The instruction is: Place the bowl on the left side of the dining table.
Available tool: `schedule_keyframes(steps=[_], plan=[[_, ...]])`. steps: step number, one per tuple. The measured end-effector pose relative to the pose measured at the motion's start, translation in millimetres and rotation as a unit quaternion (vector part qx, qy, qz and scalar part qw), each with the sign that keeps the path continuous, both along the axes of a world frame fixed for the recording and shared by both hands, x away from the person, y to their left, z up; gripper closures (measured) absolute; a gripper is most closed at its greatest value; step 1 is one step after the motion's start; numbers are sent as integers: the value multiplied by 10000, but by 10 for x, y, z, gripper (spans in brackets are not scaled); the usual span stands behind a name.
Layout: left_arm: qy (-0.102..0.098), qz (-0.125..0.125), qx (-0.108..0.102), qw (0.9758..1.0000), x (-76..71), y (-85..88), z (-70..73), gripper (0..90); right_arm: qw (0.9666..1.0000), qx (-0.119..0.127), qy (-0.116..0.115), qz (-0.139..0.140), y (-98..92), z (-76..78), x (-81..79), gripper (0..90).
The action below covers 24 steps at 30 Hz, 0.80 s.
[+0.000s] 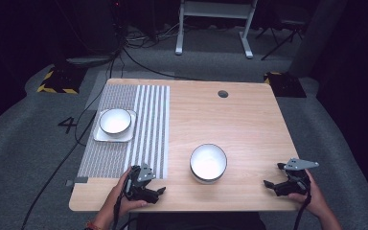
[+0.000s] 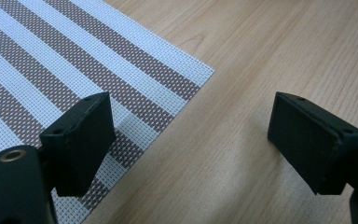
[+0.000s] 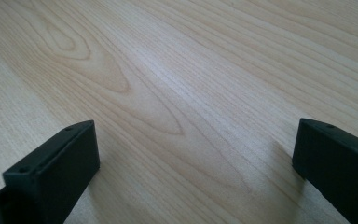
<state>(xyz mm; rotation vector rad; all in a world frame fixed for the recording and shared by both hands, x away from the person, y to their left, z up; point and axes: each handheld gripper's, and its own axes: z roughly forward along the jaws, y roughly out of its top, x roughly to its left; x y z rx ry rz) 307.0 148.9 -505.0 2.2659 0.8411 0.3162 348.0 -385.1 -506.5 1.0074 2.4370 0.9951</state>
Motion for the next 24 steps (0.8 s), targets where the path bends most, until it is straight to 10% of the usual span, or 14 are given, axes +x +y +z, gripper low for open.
schedule_keyframes(steps=[24], plan=[[14,-48,15,10000,7,7,3,147,10000,31,21,2,6,1,0,6]])
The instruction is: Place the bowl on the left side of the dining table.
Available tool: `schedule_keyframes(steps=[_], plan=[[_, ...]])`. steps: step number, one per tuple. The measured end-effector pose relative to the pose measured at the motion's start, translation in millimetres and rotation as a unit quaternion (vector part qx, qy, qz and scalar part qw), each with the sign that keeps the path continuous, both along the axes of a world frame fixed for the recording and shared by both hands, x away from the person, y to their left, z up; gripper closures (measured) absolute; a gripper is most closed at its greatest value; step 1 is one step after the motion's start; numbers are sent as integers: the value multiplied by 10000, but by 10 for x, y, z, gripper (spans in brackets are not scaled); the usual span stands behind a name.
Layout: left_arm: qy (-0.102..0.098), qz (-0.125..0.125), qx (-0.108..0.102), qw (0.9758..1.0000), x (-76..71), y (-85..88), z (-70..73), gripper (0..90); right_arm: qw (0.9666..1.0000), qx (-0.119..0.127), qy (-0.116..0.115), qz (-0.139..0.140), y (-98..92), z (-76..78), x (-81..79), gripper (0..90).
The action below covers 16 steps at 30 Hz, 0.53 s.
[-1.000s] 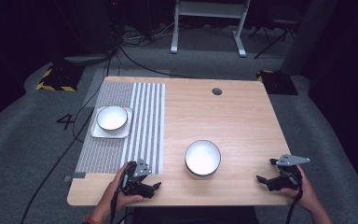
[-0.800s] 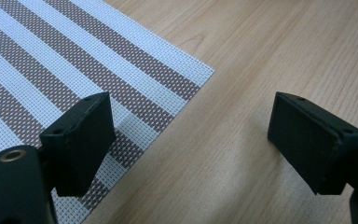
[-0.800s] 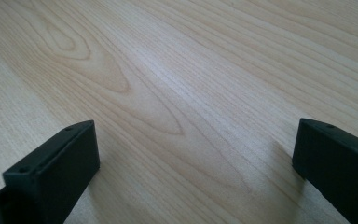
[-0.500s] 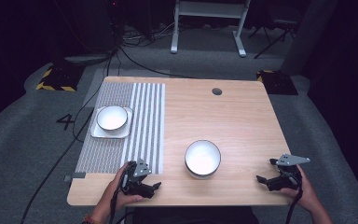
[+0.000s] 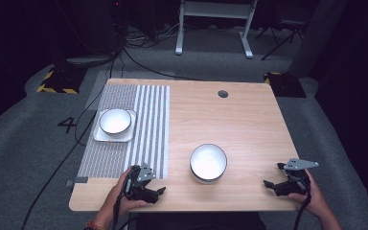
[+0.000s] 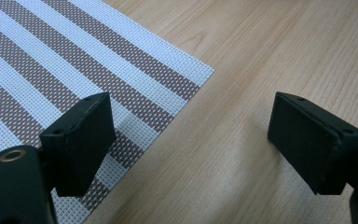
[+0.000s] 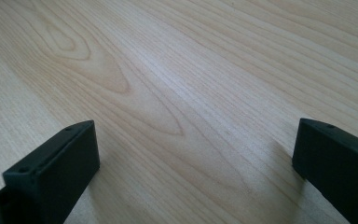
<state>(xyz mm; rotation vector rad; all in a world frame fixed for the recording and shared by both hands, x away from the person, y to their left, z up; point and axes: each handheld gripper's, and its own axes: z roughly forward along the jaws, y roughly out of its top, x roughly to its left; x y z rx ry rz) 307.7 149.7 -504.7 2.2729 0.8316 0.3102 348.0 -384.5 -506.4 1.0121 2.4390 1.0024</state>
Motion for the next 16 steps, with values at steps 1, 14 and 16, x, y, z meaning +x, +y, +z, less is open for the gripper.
schedule_keyframes(steps=[1,14,16], plan=[[-1,-2,1,10000,0,0,0,147,10000,0,1,1,0,0,0,6],[-6,-57,-32,10000,5,13,-3,156,10000,-2,-2,4,-1,0,0,6],[-3,-58,-33,10000,5,13,-3,155,10000,-1,-1,4,0,0,0,6]])
